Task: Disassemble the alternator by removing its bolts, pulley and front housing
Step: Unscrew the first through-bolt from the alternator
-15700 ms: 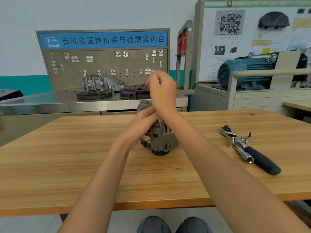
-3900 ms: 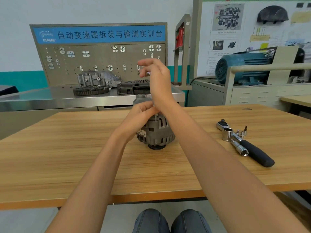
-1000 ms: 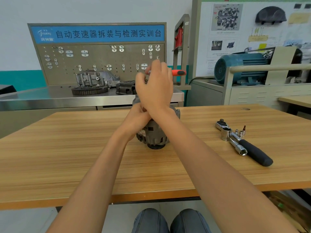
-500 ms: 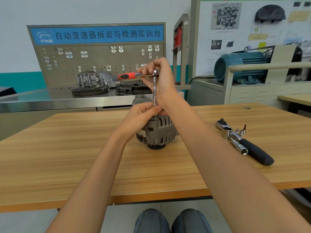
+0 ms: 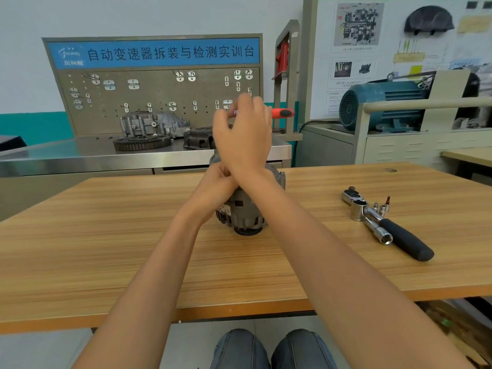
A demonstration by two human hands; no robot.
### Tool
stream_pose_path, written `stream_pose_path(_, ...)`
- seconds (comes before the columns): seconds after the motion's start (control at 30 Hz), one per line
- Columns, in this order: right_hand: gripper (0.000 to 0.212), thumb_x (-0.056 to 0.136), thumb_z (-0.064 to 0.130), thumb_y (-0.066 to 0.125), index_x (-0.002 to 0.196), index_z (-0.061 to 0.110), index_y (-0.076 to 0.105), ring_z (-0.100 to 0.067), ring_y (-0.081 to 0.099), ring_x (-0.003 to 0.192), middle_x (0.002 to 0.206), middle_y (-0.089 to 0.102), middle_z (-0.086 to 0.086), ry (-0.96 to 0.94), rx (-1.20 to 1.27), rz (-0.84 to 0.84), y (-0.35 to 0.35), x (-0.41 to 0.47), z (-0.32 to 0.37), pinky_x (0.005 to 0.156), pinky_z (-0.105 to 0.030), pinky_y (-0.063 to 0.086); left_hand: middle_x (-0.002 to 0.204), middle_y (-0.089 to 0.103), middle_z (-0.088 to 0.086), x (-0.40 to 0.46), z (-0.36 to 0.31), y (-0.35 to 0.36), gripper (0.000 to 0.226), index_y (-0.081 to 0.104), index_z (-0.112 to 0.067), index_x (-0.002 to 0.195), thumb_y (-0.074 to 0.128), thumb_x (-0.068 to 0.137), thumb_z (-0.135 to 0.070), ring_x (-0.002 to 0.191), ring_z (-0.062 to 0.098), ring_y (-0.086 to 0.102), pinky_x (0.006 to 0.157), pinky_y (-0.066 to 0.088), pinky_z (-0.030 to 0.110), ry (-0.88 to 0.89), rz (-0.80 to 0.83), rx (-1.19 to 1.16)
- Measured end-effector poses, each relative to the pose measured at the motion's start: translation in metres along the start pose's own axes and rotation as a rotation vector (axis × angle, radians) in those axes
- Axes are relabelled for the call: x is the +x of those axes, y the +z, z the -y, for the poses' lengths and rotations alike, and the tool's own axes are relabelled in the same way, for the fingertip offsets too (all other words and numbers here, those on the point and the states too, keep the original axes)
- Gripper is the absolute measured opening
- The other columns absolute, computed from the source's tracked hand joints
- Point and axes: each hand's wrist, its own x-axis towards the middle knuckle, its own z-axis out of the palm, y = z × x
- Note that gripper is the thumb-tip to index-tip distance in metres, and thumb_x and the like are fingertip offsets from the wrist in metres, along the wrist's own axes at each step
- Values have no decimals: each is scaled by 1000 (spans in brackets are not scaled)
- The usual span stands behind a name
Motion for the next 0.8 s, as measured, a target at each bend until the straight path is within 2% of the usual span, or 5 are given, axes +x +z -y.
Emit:
stream_pose_path(0.13,32,90,6,43,59,14,37,-11,37,65,65,38,2,265,484,135,-6,12,2,59,-26,31,62,68,-16,-2,-2,1,41,72,-32,63,53,95,-14,57,-4,62,47,42,9,42,55,-72)
stream_pose_path(0.33,33,87,6,37,55,13,39,-14,64,79,55,56,0,575,991,395,-12,25,-2,87,-30,48,83,75,-7,-1,-2,0,18,72,-21,89,54,94,-22,77,5,69,63,52,16,56,93,-102)
stream_pose_path(0.57,18,90,8,45,73,9,48,-13,43,70,73,45,0,86,304,82,-2,1,-1,65,-26,37,49,56,-13,-1,2,-2,42,60,-23,57,49,93,-4,50,2,50,47,36,15,28,37,-29)
stream_pose_path(0.7,19,79,18,49,94,7,56,-23,49,95,92,53,-6,-84,-346,-40,-2,-5,-7,109,-41,26,46,43,-10,1,3,1,28,46,-12,65,46,88,4,41,-3,36,40,27,9,-3,-8,-24)
stream_pose_path(0.8,20,79,18,51,95,7,56,-24,49,98,93,53,-7,-66,-310,-34,-1,-5,-3,113,-44,21,49,48,-7,1,3,0,23,51,-10,69,47,87,5,42,-4,39,41,30,9,0,-10,-38)
